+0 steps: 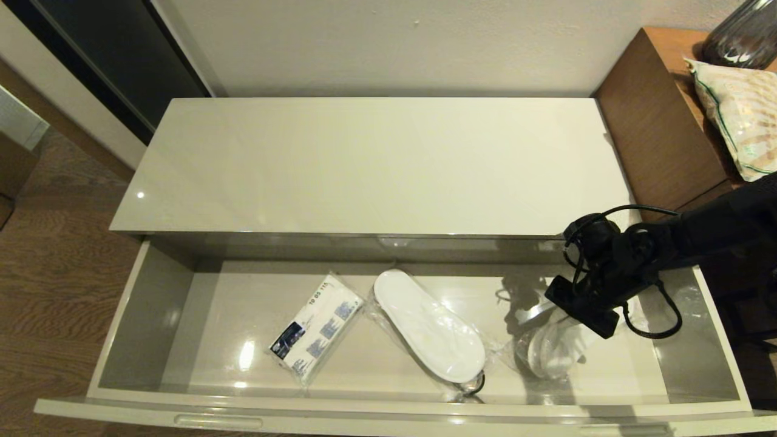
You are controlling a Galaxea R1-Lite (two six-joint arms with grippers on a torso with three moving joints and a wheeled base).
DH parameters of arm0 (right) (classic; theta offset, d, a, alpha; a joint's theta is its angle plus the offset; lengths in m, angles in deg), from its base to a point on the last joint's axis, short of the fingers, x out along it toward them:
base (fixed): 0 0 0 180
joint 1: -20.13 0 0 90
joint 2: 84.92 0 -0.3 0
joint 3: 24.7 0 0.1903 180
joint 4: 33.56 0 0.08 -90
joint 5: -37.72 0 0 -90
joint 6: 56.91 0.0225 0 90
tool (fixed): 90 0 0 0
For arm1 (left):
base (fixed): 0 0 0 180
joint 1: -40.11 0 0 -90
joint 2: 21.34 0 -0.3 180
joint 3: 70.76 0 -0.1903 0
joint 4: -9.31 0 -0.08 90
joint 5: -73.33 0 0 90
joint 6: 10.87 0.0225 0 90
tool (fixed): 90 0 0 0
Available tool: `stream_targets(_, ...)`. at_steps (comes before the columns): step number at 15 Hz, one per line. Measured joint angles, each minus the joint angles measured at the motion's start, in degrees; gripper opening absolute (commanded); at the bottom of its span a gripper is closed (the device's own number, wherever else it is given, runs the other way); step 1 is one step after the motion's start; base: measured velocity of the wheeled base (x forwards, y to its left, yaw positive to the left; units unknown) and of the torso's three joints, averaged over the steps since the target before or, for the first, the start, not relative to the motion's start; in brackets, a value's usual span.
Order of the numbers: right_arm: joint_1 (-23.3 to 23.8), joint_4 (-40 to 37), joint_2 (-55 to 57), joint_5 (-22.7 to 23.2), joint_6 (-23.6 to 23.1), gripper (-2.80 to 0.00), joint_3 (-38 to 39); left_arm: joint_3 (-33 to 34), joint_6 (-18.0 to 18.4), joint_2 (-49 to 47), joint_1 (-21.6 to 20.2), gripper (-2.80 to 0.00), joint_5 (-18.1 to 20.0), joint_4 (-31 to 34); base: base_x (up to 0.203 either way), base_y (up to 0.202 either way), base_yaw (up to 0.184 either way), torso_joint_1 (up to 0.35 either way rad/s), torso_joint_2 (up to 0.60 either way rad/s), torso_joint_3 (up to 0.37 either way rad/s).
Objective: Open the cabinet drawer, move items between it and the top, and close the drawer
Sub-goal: Take out the disposable slippers from the drawer
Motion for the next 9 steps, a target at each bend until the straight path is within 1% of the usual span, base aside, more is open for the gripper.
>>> stream_targets(5,0.0,-9.6,-4.8,0.2,-0.2,-2.8,-2.7,0.0,0.0,0.0,0.0,-2.8,0.0,0.0,0.0,0.0,0.0,0.0,0.0,0.0)
stream_targets(7,0.0,-10.1,-6.5,0.2,-0.6,-2.8,-4.2,0.0,0.0,0.0,0.0,-2.8,0.0,0.0,0.0,0.0,0.0,0.0,0.0,0.0)
stream_targets(9,-0.1,-12.7,-8.3,0.4,-0.6,-2.8,-5.4,0.0,0.0,0.0,0.1,-2.8,0.0,0.0,0.0,0.0,0.0,0.0,0.0,0.0)
